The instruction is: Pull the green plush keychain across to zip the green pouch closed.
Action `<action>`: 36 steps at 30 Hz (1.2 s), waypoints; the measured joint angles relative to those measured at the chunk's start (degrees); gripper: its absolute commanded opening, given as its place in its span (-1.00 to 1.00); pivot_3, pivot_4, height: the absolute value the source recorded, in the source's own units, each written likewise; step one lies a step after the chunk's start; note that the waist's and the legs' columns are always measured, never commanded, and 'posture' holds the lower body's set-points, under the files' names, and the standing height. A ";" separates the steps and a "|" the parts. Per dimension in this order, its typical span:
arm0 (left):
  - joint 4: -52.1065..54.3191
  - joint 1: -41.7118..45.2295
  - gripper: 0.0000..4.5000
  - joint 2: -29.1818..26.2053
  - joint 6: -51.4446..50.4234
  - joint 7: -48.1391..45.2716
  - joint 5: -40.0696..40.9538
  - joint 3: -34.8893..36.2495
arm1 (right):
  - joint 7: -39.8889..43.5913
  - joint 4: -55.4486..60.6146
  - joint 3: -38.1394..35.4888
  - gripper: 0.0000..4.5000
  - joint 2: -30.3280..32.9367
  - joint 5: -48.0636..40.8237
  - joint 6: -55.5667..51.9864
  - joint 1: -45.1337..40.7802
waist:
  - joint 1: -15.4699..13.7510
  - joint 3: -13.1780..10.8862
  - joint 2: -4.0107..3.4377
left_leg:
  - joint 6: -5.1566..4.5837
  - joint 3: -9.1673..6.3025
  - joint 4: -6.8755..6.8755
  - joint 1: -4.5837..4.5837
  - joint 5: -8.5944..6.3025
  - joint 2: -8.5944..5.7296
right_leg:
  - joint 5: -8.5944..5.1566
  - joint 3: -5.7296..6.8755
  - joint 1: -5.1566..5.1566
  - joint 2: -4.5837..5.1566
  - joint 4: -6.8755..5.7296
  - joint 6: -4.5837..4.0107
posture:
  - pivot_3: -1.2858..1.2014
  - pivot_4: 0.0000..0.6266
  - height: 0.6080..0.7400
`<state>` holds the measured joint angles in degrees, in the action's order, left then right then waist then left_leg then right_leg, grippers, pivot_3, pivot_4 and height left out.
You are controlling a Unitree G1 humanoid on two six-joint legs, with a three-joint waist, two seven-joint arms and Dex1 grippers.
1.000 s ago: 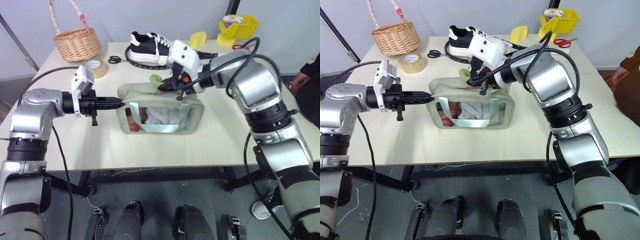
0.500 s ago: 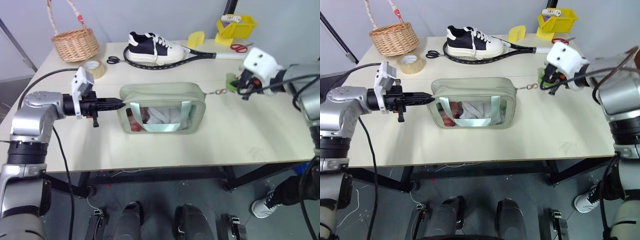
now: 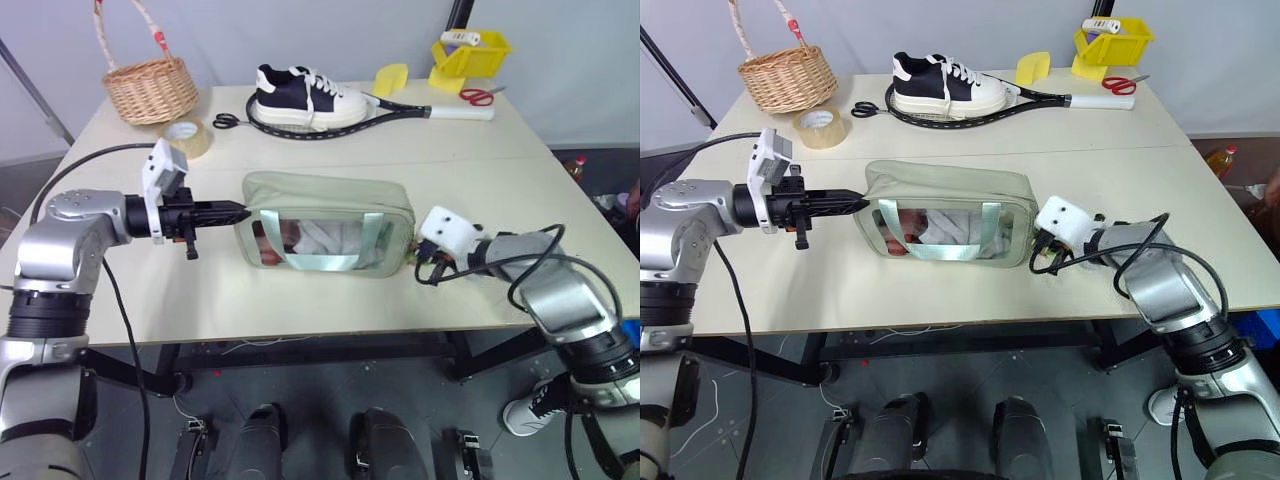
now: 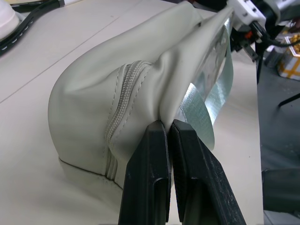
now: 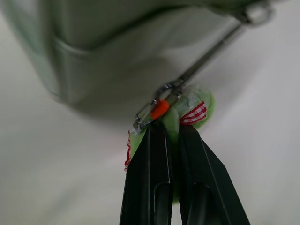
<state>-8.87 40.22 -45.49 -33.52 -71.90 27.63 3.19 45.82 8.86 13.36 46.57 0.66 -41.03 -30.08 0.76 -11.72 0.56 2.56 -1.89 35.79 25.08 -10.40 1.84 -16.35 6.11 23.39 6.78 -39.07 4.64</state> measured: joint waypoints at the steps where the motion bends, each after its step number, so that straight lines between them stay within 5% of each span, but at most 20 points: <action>1: 0.01 -0.01 -1.00 0.00 -0.06 0.05 0.09 0.00 | -0.24 -0.44 0.24 -0.97 0.07 0.82 0.37 0.03 | 0.01 0.00 0.00 | 0.00 0.00 0.00 0.00 0.00 0.00 | 0.00 0.00 0.00 0.00 0.00 0.00 | 0.03 -0.52 1.00; 7: 0.64 -0.18 -1.00 0.00 -0.81 1.10 0.52 0.01 | 0.17 -1.47 0.64 -0.97 -0.09 1.85 1.19 -0.07 | 0.04 0.00 0.00 | 0.00 0.00 0.00 -0.02 0.00 0.00 | 0.00 0.00 -0.02 0.00 0.00 0.00 | 0.03 -0.52 1.00; 10: 1.19 -0.58 -1.00 0.00 -0.84 1.31 0.61 0.27 | 2.33 -1.63 -1.86 -0.58 -0.55 -1.78 -2.48 -2.36 | 0.00 0.00 0.00 | 0.00 0.00 0.01 -0.02 0.00 0.00 | 0.00 -0.01 -0.02 0.00 0.00 0.00 | 0.03 -0.52 1.00; 16: 1.59 -0.65 -1.00 -0.01 -0.82 1.01 0.64 0.47 | 8.12 -1.02 -14.54 0.78 0.48 -14.04 -8.89 -10.50 | -0.09 0.00 0.00 | 0.00 0.00 -0.02 -0.01 0.00 0.00 | 0.00 0.00 -0.02 0.00 0.03 0.00 | 0.03 -0.52 1.00; 18: 2.18 -0.67 -1.00 -0.17 -0.93 0.63 0.65 0.40 | 10.95 0.08 -18.08 0.78 2.75 -17.74 -8.71 -10.78 | -0.29 0.00 0.01 | -0.01 0.00 -0.07 -0.01 -0.01 0.00 | 0.00 0.00 -0.03 0.00 0.10 0.00 | 0.03 -0.52 1.00; 21: 2.40 -0.67 -0.58 -0.65 -1.50 -0.10 1.30 0.41 | 14.06 1.22 -20.91 0.80 4.19 -21.87 -8.10 -10.24 | -0.15 -0.01 0.01 | -0.01 0.02 -0.08 0.00 -0.01 0.00 | 0.00 0.00 -0.02 0.00 0.11 0.00 | 0.03 -0.52 1.00; 28: 4.29 -1.03 0.94 -8.61 -5.95 -5.00 6.33 4.24 | 18.07 6.67 -25.47 0.80 7.83 -29.27 -7.33 -5.55 | 0.11 -0.03 0.02 | -0.01 0.02 -0.15 0.00 -0.01 0.02 | -0.01 -0.01 0.04 -0.01 0.11 0.00 | 0.03 -0.52 1.00; 36: 3.71 -3.97 0.97 -13.19 -3.18 -7.97 6.68 7.15 | 17.42 11.27 -25.60 0.80 10.95 -30.73 -5.44 -0.43 | -0.32 -0.04 0.01 | 0.00 0.03 -0.13 0.06 -0.02 0.02 | 0.00 -0.01 0.04 0.00 0.22 -0.03 | 0.03 -0.52 1.00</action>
<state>-5.17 36.25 -58.68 -36.70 -79.87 34.32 10.35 63.24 20.12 -12.24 57.52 -30.07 -46.47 -30.51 0.45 -11.76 0.57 2.56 -1.86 35.66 25.14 -10.42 1.86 -16.35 6.10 23.43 6.78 -38.86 4.61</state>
